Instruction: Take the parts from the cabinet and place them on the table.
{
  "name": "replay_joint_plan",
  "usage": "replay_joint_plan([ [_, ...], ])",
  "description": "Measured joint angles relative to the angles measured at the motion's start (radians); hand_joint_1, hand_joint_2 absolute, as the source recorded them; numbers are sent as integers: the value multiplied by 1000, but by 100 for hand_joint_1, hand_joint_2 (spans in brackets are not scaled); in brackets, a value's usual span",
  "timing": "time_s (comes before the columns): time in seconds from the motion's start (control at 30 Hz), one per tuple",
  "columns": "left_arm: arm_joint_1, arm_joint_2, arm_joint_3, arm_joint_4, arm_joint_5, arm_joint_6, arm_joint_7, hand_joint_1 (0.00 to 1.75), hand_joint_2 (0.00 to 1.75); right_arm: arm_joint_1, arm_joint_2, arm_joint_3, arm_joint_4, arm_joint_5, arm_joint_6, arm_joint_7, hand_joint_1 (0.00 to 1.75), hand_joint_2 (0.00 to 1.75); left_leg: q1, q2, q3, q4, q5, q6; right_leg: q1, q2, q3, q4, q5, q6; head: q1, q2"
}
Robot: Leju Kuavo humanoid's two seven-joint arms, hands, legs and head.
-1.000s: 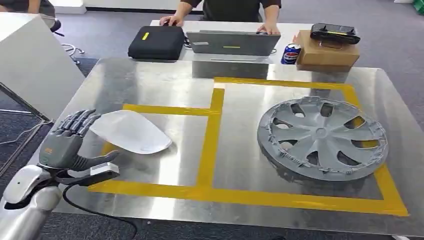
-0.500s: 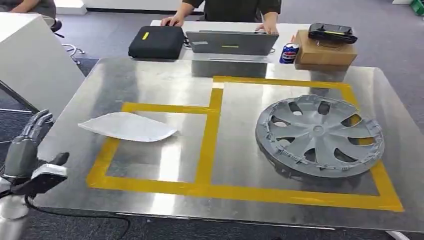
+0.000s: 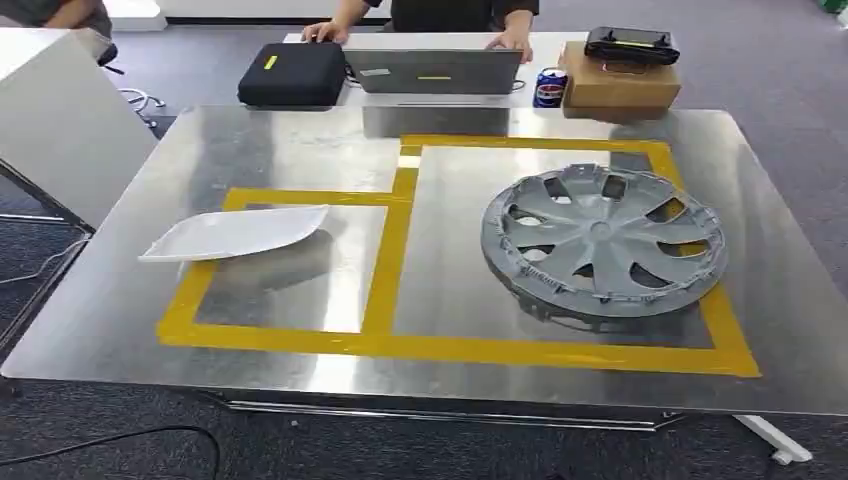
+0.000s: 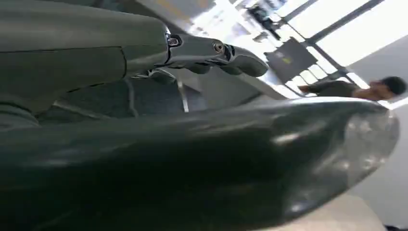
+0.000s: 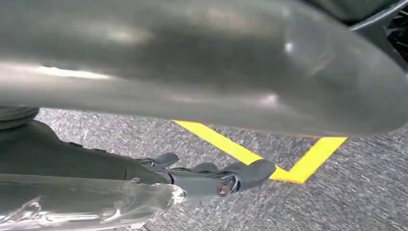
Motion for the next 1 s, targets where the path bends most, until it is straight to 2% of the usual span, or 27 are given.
replay_joint_plan([
  [0.03,-11,8,29,47,14,-13,0,0,0,-1,0,-3,0,3,1,0,0,0,-2,-2,50,-75,-13,3,5,2,-5,2,7,7,-2,0],
  [0.13,-19,16,87,136,30,-29,-1,0,0,1,0,-7,0,5,2,-3,0,0,-12,-5,34,-76,13,27,1,0,-8,-14,38,24,-1,0],
  [0.2,-23,20,108,175,30,-31,-1,0,0,8,0,-11,0,5,4,-3,0,0,-8,-2,21,-79,36,44,-2,-1,-11,-20,48,35,-1,0],
  [0.23,-28,22,116,191,30,-32,-1,0,0,11,0,-12,0,5,5,-2,0,0,-8,-1,12,-79,47,51,-3,-7,-27,5,-6,39,2,0],
  [0.27,-30,23,124,206,34,-32,-1,0,0,11,0,-12,0,6,5,-3,0,0,-9,-1,1,-79,56,57,-2,-8,-42,69,-77,41,4,0],
  [0.3,-30,25,133,225,41,-32,-1,0,0,8,0,-13,0,8,5,-3,0,0,-10,0,-13,-79,67,58,-2,-9,-61,154,-142,44,7,0],
  [0.33,-33,28,145,249,43,-31,-1,0,0,6,0,-13,0,11,5,-2,0,0,-12,1,-27,-79,78,59,-2,-8,-75,231,-187,44,7,0],
  [0.37,-36,32,159,280,43,-25,-1,0,0,5,0,-13,0,16,5,2,0,0,-14,2,-41,-78,88,60,-2,-8,-78,286,-208,43,8,0],
  [0.4,-38,37,175,320,43,-14,1,0,0,6,0,-13,0,20,5,7,0,0,-15,3,-56,-77,99,59,-1,-8,-60,300,-198,41,7,0],
  [0.43,-40,40,189,359,47,-5,6,0,0,7,0,-13,0,22,8,10,0,0,-16,3,-69,-77,110,58,1,-9,-20,273,-167,38,8,0],
  [0.47,-43,41,204,405,51,9,12,0,0,8,0,-13,0,24,12,12,0,0,-16,3,-80,-77,120,56,3,-9,38,209,-131,35,6,0],
  [0.5,-45,43,216,446,46,31,24,0,0,6,0,-13,0,27,15,16,0,0,-17,3,-90,-77,130,53,5,-9,111,119,-111,31,8,0],
  [0.53,-47,43,225,493,23,68,39,0,0,3,0,-13,0,32,18,22,0,0,-16,2,-94,-75,138,50,7,-10,182,26,-132,26,7,0],
  [0.57,-47,42,226,532,-2,108,58,0,0,0,0,-13,0,34,20,24,0,0,-21,2,-98,-73,145,44,11,-10,233,-53,-158,26,8,0],
  [0.6,-48,40,227,568,-28,142,82,0,0,-3,0,-13,0,35,22,27,0,0,-19,3,-98,-75,157,39,11,-10,214,-51,-158,26,4,0],
  [0.63,-49,34,227,607,-55,173,113,0,0,-1,2,-13,0,38,23,27,0,0,-16,3,-99,-76,166,33,15,-9,212,-50,-154,21,11,0],
  [0.67,-50,25,227,641,-74,196,153,0,0,2,2,-14,0,40,23,29,0,0,-14,3,-100,-81,175,25,17,-9,207,-47,-149,13,12,0],
  [0.7,-48,17,227,671,-91,214,193,0,0,6,5,-14,0,42,23,31,0,0,-13,0,-103,-81,179,19,12,-11,200,-55,-130,2,13,0],
  [0.73,-45,4,226,699,-113,230,241,0,0,7,6,-14,0,46,23,35,0,0,-12,-1,-113,-69,140,14,10,-15,189,-56,-118,-5,11,0],
  [0.77,-43,-9,225,722,-132,242,291,0,0,6,7,-15,0,51,22,36,0,0,-11,-1,-127,-24,74,12,10,-14,175,-56,-106,-13,6,0],
  [0.8,-44,-19,224,743,-153,250,339,0,0,7,7,-15,0,53,22,36,0,0,-11,-1,-148,53,1,8,10,-14,158,-56,-92,-14,3,0],
  [0.83,-45,-40,220,764,-175,251,376,0,0,9,7,-15,0,58,21,36,0,0,-10,-1,-168,134,-51,4,10,-15,147,-55,-78,-14,2,0],
  [0.87,-45,-53,217,779,-190,251,399,0,0,11,7,-15,0,59,21,36,0,0,-9,-1,-178,197,-72,1,10,-16,129,-54,-66,-12,1,0],
  [0.9,-44,-67,213,794,-203,250,414,0,0,13,7,-16,0,59,19,36,0,0,-6,-1,-173,229,-59,-1,9,-18,111,-52,-53,-9,0,0],
  [0.93,-45,-85,210,809,-214,245,425,0,0,14,7,-16,0,60,19,35,0,0,-2,-1,-148,222,-23,-4,7,-20,92,-49,-41,-4,-1,0],
  [0.97,-45,-94,207,816,-226,238,435,0,0,16,7,-16,0,60,17,35,0,0,2,0,-110,183,15,-8,5,-23,74,-43,-33,1,-1,0],
  [1.0,-46,-103,201,823,-239,233,441,0,0,16,7,-17,0,60,15,35,0,0,7,1,-54,116,39,-13,0,-24,59,-36,-25,8,-1,0],
])
